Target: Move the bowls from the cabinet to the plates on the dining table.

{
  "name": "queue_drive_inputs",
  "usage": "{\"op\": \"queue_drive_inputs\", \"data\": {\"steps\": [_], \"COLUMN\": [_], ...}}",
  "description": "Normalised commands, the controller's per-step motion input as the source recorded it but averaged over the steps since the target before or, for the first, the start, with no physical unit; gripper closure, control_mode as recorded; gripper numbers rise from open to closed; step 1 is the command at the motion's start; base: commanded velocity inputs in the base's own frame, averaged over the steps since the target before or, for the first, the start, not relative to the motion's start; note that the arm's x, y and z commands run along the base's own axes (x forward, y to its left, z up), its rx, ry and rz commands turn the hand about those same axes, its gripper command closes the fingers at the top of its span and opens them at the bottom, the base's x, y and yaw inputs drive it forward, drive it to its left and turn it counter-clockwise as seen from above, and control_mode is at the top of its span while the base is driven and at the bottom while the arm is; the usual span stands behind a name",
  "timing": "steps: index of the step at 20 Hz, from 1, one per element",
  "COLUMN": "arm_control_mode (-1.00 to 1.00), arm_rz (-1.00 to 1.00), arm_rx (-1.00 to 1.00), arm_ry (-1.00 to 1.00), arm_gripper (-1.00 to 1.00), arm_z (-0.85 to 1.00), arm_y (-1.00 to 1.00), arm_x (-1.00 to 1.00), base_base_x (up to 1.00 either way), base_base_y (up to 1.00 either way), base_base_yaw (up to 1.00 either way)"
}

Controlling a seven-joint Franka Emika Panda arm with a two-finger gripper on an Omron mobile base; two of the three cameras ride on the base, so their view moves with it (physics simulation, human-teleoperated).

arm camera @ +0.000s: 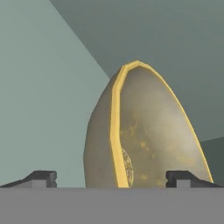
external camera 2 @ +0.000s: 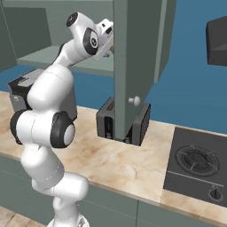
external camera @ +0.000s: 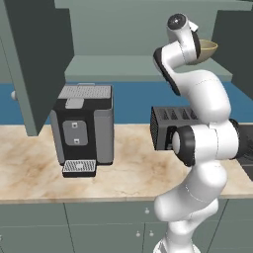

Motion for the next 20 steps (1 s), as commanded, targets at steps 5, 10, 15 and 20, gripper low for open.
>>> {"op": "queue_drive_inputs", "data": {"steps": [5,10,15,20], "arm_control_mode": [-1.0,-1.0,-1.0,-1.0], "arm_rz": [0.0,0.0,0.0,0.0], "arm_rx": [0.03,0.03,0.01,-0.06], "arm_ry": [0.01,0.0,0.0,0.0], "arm_gripper": [1.0,1.0,1.0,1.0], "arm_z": [-0.19,-0.29,-0.3,-0.32], "arm_y": [-0.05,-0.06,-0.13,-0.21], "arm_x": [0.0,0.01,0.01,-0.02], "base_base_x": [0.0,0.0,0.0,0.0], "base_base_y": [0.0,0.0,0.0,0.0], "base_base_yaw": [0.0,0.0,0.0,0.0]}}
